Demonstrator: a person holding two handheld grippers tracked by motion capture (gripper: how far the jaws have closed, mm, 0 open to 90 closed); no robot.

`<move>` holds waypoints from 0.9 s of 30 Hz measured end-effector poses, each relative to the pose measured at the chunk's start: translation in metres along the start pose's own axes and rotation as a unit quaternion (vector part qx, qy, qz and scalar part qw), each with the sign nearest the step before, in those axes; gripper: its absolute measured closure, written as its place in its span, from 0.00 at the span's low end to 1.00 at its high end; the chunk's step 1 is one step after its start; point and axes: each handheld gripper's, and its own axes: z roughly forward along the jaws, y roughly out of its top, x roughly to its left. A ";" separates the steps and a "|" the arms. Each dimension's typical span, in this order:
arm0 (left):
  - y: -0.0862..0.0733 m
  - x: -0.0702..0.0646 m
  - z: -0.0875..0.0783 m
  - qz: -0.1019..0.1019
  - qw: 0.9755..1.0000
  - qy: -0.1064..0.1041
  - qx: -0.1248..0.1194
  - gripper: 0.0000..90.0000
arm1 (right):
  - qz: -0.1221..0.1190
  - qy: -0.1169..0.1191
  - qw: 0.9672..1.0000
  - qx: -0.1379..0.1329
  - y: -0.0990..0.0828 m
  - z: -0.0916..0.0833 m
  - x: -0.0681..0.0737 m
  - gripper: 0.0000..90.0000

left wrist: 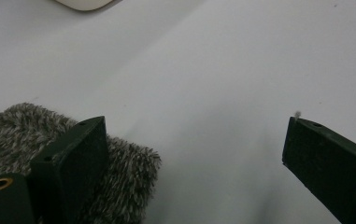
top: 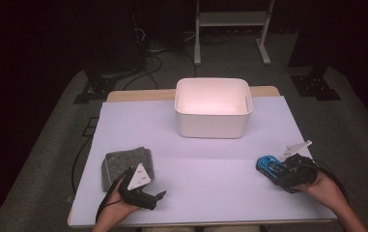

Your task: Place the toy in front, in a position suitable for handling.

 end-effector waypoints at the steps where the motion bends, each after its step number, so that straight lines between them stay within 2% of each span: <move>1: 0.000 0.000 0.000 -0.001 1.000 0.000 -0.001 0.07 | -0.001 -0.001 1.000 -0.001 0.000 0.000 0.000 0.27; 21: 0.000 0.000 -0.001 -0.001 1.000 0.001 0.000 0.07 | -0.010 0.002 1.000 -0.018 -0.007 -0.004 0.001 0.28; 24: 0.000 0.000 -0.001 -0.003 1.000 0.001 -0.002 0.07 | -0.003 0.008 0.999 -0.034 -0.007 -0.008 0.001 0.30; 27: 0.000 0.000 0.000 -0.001 1.000 0.001 0.001 0.07 | -0.014 0.000 0.999 -0.030 -0.005 -0.010 0.002 0.30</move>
